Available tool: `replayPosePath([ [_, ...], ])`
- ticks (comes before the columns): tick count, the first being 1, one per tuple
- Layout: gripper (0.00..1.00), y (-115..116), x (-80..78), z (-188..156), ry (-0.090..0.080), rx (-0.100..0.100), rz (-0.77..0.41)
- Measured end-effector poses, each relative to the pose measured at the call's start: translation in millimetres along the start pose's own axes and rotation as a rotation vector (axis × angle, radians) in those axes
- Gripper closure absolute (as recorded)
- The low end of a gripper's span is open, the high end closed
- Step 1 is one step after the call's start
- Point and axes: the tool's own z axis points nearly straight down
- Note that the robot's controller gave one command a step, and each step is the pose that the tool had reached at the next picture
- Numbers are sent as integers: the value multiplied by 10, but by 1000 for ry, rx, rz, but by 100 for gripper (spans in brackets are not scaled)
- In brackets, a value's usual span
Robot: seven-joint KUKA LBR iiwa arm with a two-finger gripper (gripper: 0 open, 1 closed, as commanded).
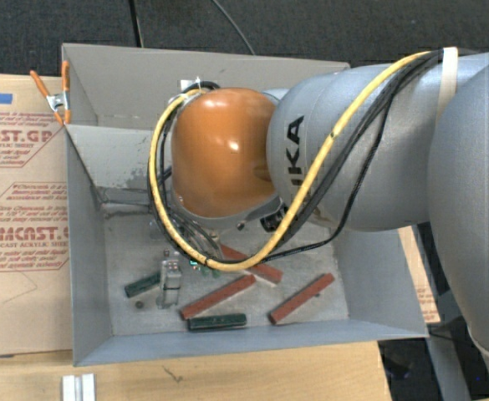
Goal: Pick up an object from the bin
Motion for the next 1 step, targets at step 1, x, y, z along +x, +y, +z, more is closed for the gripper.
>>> replayPosePath([
  [1,0,-12,-21,-41,-7,-2,3],
])
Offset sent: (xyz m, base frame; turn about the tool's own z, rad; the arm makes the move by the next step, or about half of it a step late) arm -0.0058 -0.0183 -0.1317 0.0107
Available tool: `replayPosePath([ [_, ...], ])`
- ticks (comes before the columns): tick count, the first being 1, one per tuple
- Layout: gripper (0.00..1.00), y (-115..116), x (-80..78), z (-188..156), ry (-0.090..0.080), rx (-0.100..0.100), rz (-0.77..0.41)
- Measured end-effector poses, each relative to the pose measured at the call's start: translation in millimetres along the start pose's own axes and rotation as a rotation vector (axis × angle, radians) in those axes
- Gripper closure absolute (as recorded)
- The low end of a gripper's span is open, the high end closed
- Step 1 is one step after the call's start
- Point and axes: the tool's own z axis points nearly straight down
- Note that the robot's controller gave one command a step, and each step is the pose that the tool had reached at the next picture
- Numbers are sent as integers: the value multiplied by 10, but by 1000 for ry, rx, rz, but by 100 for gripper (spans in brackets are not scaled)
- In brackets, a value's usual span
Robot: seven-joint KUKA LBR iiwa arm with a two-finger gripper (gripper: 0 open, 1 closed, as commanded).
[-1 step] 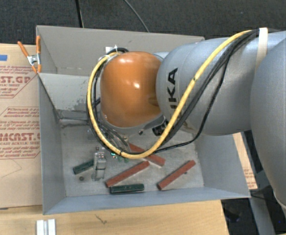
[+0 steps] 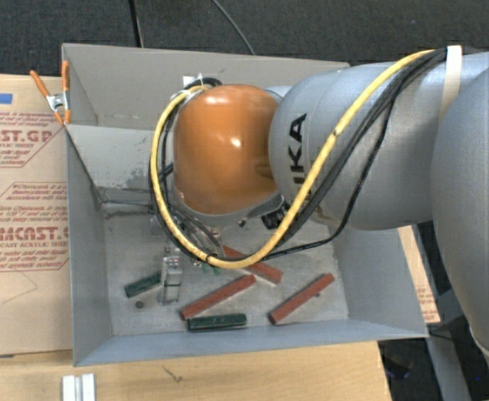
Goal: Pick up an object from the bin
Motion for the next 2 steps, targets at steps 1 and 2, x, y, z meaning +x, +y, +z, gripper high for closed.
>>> replayPosePath([
  [1,0,-69,29,609,-5,-2,2],
  [2,0,-32,-23,971,1,1,-156],
])
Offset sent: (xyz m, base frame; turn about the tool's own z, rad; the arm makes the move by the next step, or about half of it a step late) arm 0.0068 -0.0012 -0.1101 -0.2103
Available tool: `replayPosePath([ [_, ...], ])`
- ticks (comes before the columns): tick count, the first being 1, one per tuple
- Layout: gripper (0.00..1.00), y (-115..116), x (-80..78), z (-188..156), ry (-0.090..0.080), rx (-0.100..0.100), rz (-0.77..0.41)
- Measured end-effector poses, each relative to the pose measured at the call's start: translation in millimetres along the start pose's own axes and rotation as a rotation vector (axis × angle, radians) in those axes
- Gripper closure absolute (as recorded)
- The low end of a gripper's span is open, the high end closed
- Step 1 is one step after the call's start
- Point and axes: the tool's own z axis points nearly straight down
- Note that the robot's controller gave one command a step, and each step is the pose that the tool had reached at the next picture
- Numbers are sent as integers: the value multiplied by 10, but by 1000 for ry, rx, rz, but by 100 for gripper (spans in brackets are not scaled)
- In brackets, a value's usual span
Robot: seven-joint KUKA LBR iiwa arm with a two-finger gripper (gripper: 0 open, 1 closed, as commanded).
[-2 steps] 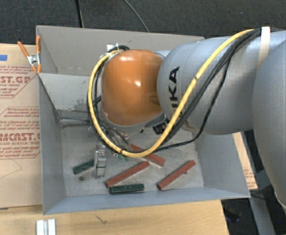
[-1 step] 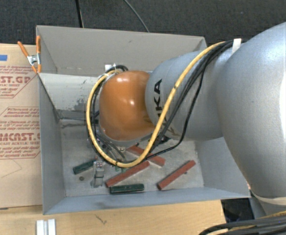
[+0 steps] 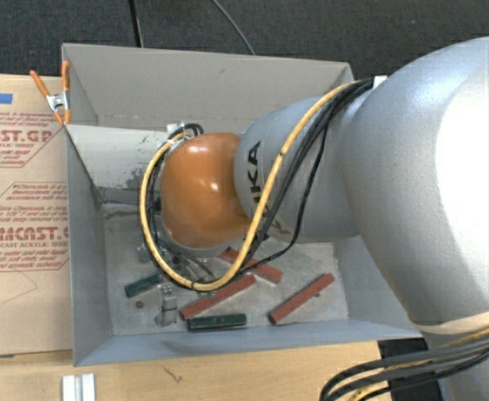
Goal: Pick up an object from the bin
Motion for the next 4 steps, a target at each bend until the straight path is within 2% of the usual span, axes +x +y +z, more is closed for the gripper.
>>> replayPosePath([
  [1,100,-241,-239,527,0,-1,9],
  [2,100,-240,-239,527,0,-1,9],
  [3,100,-315,-273,-462,-2,-1,8],
  [4,100,-315,-273,-462,-2,-1,9],
])
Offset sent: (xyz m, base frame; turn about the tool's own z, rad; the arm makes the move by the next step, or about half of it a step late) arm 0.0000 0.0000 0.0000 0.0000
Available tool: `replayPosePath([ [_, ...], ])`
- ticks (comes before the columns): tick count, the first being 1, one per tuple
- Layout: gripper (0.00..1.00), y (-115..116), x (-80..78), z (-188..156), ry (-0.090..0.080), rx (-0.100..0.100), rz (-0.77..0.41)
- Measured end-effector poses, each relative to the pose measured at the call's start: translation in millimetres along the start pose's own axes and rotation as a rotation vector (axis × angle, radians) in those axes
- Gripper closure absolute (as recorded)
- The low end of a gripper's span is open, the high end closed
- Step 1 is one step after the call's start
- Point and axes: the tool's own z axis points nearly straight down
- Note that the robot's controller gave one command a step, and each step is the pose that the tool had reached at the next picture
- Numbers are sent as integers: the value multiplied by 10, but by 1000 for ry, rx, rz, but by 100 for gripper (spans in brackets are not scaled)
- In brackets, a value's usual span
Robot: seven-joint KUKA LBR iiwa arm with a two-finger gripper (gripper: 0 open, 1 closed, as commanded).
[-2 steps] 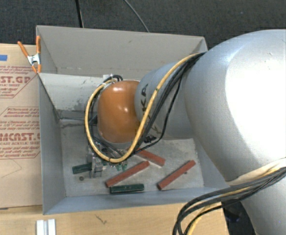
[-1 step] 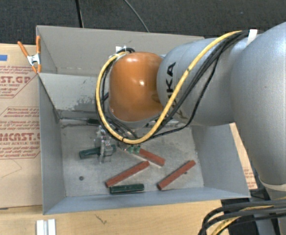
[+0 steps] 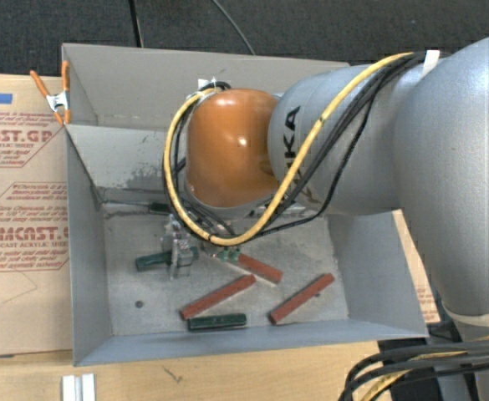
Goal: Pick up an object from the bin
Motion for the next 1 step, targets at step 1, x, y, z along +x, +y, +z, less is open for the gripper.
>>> replayPosePath([
  [1,100,-187,-121,-951,-2,0,16],
])
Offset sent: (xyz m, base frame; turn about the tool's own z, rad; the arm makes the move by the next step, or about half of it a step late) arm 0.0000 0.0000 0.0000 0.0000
